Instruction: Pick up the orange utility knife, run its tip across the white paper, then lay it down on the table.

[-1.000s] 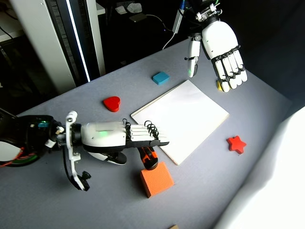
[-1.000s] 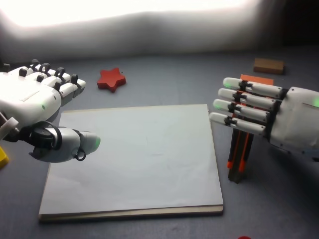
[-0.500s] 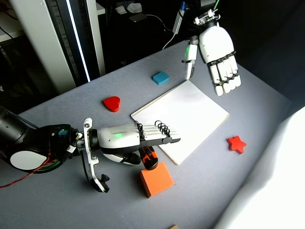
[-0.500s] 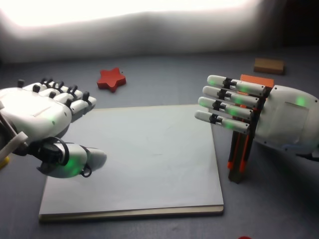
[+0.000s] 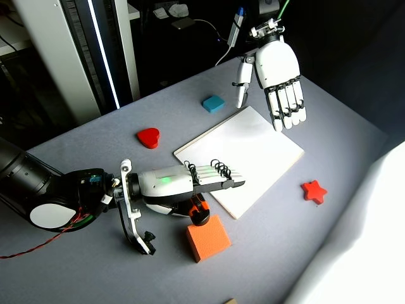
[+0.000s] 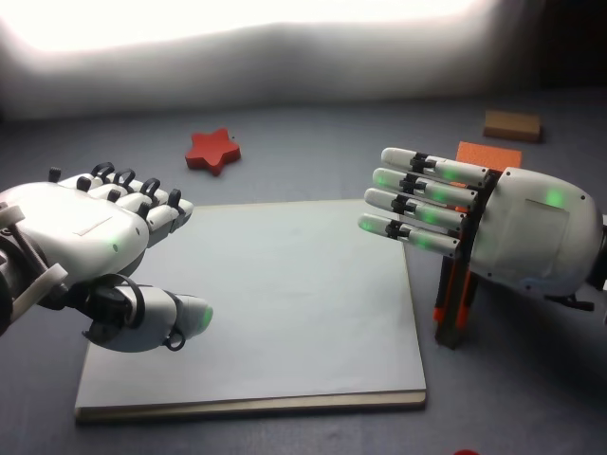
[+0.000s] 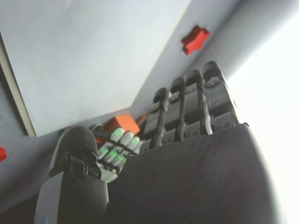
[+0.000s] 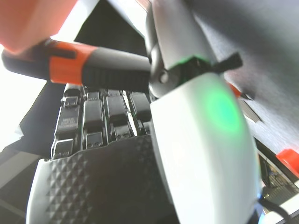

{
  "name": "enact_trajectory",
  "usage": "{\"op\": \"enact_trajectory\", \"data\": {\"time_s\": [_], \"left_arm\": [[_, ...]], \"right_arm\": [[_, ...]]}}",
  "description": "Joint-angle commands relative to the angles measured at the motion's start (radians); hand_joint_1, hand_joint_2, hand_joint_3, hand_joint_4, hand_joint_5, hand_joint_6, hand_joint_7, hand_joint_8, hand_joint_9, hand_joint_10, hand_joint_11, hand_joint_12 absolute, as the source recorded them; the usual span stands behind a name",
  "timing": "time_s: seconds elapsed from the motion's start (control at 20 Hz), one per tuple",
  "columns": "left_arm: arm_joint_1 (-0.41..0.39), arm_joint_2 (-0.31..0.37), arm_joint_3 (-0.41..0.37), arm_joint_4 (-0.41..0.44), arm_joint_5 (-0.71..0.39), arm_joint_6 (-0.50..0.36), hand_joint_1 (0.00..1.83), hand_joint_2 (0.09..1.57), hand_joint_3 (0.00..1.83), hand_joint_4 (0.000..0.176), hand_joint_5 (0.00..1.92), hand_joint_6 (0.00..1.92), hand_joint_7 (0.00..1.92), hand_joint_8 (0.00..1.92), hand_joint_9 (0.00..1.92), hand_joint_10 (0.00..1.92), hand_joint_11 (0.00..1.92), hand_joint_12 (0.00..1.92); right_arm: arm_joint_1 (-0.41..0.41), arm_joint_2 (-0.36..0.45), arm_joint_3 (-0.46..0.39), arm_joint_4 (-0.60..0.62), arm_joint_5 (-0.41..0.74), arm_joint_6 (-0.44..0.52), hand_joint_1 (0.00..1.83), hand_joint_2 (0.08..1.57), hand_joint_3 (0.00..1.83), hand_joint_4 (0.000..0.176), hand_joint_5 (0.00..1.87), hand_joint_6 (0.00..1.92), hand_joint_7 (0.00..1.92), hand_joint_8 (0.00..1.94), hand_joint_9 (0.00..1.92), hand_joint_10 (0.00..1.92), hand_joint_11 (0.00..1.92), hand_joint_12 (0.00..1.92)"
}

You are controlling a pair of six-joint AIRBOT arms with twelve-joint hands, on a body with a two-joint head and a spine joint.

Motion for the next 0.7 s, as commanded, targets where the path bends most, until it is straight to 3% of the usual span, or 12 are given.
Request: {"op": "enact_trajectory", "data": {"time_s": [0.0, 0.3, 0.4, 0.5, 0.55, 0.6, 0.65], "left_arm": [[-0.009, 0.005, -0.004, 0.046, -0.031, 0.000, 0.02, 1.27, 0.00, 0.012, 0.00, 0.00, 0.02, 0.00, 0.00, 0.00, 0.00, 0.10], [-0.012, 0.005, -0.008, 0.058, -0.046, -0.007, 0.04, 1.27, 0.00, 0.014, 0.00, 0.00, 0.03, 0.00, 0.00, 0.00, 0.00, 0.12], [-0.011, 0.005, -0.010, 0.058, -0.045, -0.007, 0.05, 1.26, 0.00, 0.015, 0.00, 0.00, 0.05, 0.00, 0.02, 0.01, 0.00, 0.17], [-0.009, 0.005, -0.014, 0.058, -0.046, -0.007, 0.05, 1.27, 0.00, 0.012, 0.00, 0.00, 0.04, 0.00, 0.02, 0.00, 0.00, 0.15], [-0.009, 0.005, -0.016, 0.058, -0.046, -0.007, 0.06, 1.27, 0.00, 0.014, 0.00, 0.00, 0.05, 0.00, 0.03, 0.01, 0.00, 0.14], [-0.009, 0.005, -0.017, 0.058, -0.046, -0.006, 0.05, 1.27, 0.00, 0.016, 0.00, 0.00, 0.05, 0.00, 0.04, 0.01, 0.00, 0.17], [-0.009, 0.005, -0.018, 0.058, -0.046, -0.006, 0.05, 1.27, 0.00, 0.017, 0.00, 0.00, 0.05, 0.00, 0.04, 0.01, 0.00, 0.18]], "right_arm": [[0.008, -0.006, 0.005, 0.042, 0.105, -0.002, 1.06, 1.18, 0.03, 0.000, 0.00, 0.00, 0.00, 0.00, 0.00, 0.00, 0.00, 0.00], [-0.001, -0.022, 0.022, 0.059, 0.093, 0.018, 1.05, 1.34, 0.04, 0.000, 0.00, 0.00, 0.00, 0.00, 0.02, 0.00, 0.00, 0.01], [-0.005, -0.016, 0.022, 0.059, 0.076, 0.035, 1.08, 1.35, 0.00, 0.000, 0.04, 0.00, 0.01, 0.00, 0.05, 0.00, 0.00, 0.09], [-0.011, -0.012, 0.022, 0.059, 0.064, 0.045, 1.13, 1.31, 0.00, 0.000, 0.26, 0.04, 0.25, 0.03, 0.26, 0.05, 0.00, 0.77], [-0.013, -0.011, 0.023, 0.059, 0.062, 0.046, 1.13, 1.30, 0.00, 0.000, 0.34, 0.06, 0.37, 0.05, 0.35, 0.07, 0.00, 1.01], [-0.014, -0.011, 0.023, 0.059, 0.062, 0.046, 1.14, 1.30, 0.00, 0.000, 0.43, 0.09, 0.49, 0.09, 0.47, 0.12, 0.00, 1.24], [-0.014, -0.011, 0.023, 0.059, 0.062, 0.049, 1.14, 1.30, 0.00, 0.000, 0.46, 0.08, 0.53, 0.06, 0.49, 0.14, 0.00, 1.30]]}}
